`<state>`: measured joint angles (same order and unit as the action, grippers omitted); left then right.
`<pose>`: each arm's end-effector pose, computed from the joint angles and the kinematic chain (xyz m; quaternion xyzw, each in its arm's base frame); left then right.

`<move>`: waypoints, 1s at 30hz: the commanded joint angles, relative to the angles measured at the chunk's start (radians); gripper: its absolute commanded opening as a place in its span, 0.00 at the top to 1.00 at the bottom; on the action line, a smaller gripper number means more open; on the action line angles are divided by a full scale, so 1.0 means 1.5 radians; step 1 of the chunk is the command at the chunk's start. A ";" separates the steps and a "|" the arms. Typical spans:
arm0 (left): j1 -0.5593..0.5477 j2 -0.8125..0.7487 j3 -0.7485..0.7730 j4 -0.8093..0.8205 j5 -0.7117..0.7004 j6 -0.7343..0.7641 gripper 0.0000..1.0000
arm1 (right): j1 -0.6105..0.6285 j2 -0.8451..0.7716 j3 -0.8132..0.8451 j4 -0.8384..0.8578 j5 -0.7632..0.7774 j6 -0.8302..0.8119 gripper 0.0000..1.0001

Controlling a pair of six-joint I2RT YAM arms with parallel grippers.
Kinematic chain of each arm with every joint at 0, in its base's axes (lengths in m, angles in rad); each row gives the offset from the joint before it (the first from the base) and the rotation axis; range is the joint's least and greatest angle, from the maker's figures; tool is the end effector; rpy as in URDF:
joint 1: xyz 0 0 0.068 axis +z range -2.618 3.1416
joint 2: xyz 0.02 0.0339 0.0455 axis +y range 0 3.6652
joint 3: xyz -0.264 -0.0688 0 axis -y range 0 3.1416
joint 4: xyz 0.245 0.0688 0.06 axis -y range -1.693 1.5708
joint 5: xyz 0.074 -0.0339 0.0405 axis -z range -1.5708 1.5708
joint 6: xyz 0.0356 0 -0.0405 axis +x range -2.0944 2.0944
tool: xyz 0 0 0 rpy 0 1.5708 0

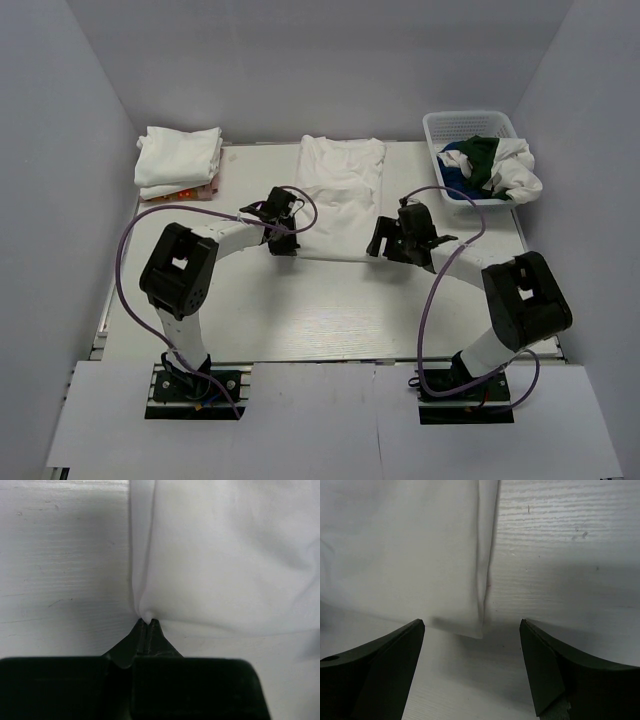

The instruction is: Fold and stack the t-shirts

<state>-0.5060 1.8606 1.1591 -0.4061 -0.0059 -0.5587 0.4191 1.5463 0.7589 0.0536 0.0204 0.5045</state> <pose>0.3240 -0.1793 0.1562 -0.0263 0.9729 -0.1140 0.1992 0.2838 0.1256 0.1728 0.0431 0.9126 0.1727 0.3680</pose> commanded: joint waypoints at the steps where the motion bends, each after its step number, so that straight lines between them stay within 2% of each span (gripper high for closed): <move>1: -0.006 0.009 -0.008 -0.005 0.011 0.002 1.00 | 0.003 0.028 -0.001 0.015 -0.043 0.019 0.18; 8: -0.006 -0.012 -0.021 0.001 0.011 0.002 1.00 | 0.004 0.017 -0.036 0.025 -0.078 0.044 0.37; 13: -0.006 -0.031 -0.035 0.013 0.011 0.002 1.00 | 0.004 0.000 -0.069 0.028 -0.081 0.052 0.39; 16: -0.006 -0.031 -0.043 0.019 0.017 0.002 1.00 | 0.005 0.009 -0.071 0.042 -0.062 0.053 0.44; 17: -0.006 -0.031 -0.043 0.019 0.023 0.002 1.00 | 0.004 0.011 -0.070 0.047 -0.059 0.053 0.47; 20: -0.006 -0.031 -0.049 0.025 0.023 0.002 1.00 | 0.002 0.025 -0.079 0.086 -0.028 0.055 0.69; 22: -0.006 -0.039 -0.057 0.034 0.029 0.002 1.00 | -0.004 0.038 -0.086 0.127 0.006 0.064 0.72; 24: -0.006 -0.046 -0.063 0.041 0.030 0.002 1.00 | -0.002 0.051 -0.076 0.130 0.020 0.063 0.72; 25: -0.006 -0.052 -0.063 0.041 0.030 0.002 1.00 | 0.001 0.057 -0.068 0.123 0.019 0.055 0.76; 26: -0.006 -0.052 -0.063 0.041 0.030 0.008 1.00 | 0.001 0.063 -0.062 0.123 0.009 0.054 0.84; 27: -0.006 -0.052 -0.063 0.041 0.030 0.008 1.00 | 0.002 0.061 -0.064 0.128 0.008 0.055 0.99; 30: -0.006 -0.059 -0.070 0.041 0.030 0.008 1.00 | 0.004 0.041 -0.093 0.154 -0.006 0.049 1.00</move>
<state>-0.5060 1.8175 1.0847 -0.3271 0.0189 -0.5571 0.4202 1.6108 0.6537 0.2672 -0.0101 0.5957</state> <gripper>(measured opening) 0.011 0.014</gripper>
